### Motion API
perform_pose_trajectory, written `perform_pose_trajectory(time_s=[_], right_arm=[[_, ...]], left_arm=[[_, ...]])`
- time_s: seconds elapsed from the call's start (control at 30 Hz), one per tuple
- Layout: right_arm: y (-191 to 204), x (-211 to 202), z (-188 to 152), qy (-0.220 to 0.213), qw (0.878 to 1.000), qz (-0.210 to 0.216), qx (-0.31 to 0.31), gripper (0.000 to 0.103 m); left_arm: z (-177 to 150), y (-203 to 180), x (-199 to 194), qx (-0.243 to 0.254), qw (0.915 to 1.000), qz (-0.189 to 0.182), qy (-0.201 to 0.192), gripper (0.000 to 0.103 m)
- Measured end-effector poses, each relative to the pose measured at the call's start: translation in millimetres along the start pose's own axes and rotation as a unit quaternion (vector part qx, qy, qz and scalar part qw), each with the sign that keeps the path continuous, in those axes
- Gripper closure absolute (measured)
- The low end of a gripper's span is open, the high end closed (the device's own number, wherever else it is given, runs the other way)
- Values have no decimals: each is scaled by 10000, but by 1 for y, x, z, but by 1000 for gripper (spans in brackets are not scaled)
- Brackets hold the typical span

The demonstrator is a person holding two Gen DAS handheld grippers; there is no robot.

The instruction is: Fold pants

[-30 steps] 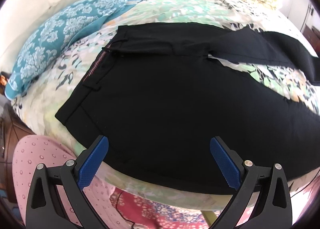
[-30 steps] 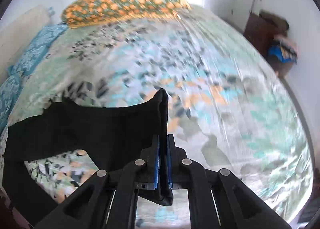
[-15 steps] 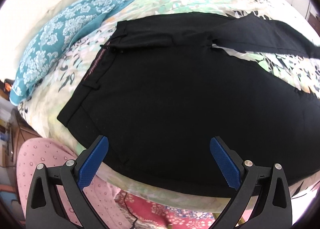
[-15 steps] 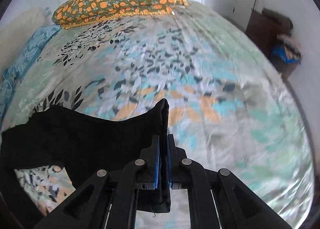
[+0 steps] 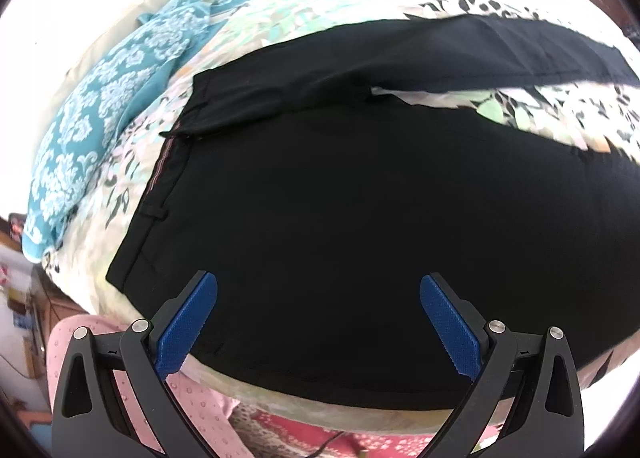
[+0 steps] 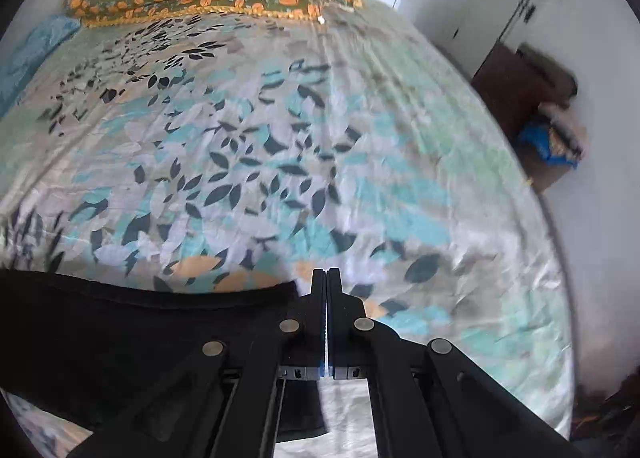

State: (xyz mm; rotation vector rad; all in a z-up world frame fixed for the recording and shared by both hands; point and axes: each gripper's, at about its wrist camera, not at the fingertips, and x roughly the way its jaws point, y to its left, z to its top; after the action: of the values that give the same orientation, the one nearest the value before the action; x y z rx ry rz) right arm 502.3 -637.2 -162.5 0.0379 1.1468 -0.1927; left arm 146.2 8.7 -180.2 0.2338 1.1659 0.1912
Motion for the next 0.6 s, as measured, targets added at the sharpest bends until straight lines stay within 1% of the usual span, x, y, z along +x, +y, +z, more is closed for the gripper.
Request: perform_pose_trajectory(time_s=[0.03,0.07,0.1,0.17,0.2,0.23,0.3,0.33,0.4,0.43,0.47,0.5,0.53,0.57,0.6], right_arm=[[-8,4,-9,130,9992,235,304,53],[-19,4,-22,212,9959,561,683,36],[-25,0,-35,203,9922,765,968,27],[-43,-3,-62,400,9803,984,1662,27],[-51,-2,-79,540,9705,1076,2088,27],[-58,2,-94,657,9587,1339,2422,27],[-63,17,-116,896,9405,1617,2850,29],[-63,20,-121,814,9352,1695,3000,34],[-62,23,-119,385,9292,1922,3132,37],[-58,27,-113,295,9311,1932,3081,42],[-53,29,-108,320,9396,1757,2919,47],[-46,29,-101,351,9550,1378,2603,72],[-39,25,-93,318,9678,1118,2233,84],[-30,19,-86,238,9800,768,1818,85],[-20,15,-83,175,9892,390,1404,86]], left_arm=[[0,-1,1,30,10000,-7,4,1],[0,-2,3,42,10000,-4,9,1],[0,-2,4,40,10000,-1,15,1],[0,1,5,-39,10000,-27,21,1],[0,3,6,-99,9999,-52,23,1],[1,4,6,-164,9998,-81,27,1],[0,6,9,-269,9995,-146,64,1],[0,6,11,-291,9994,-167,107,1],[-2,5,12,-265,9994,-152,149,1],[-4,3,11,-216,9996,-126,154,1],[-5,2,11,-175,9996,-113,166,1],[-6,0,11,-135,9997,-90,183,1],[-6,0,10,-116,9997,-64,187,1],[-7,-1,8,-112,9998,-54,173,1],[-7,0,5,-114,9998,-68,136,1]])
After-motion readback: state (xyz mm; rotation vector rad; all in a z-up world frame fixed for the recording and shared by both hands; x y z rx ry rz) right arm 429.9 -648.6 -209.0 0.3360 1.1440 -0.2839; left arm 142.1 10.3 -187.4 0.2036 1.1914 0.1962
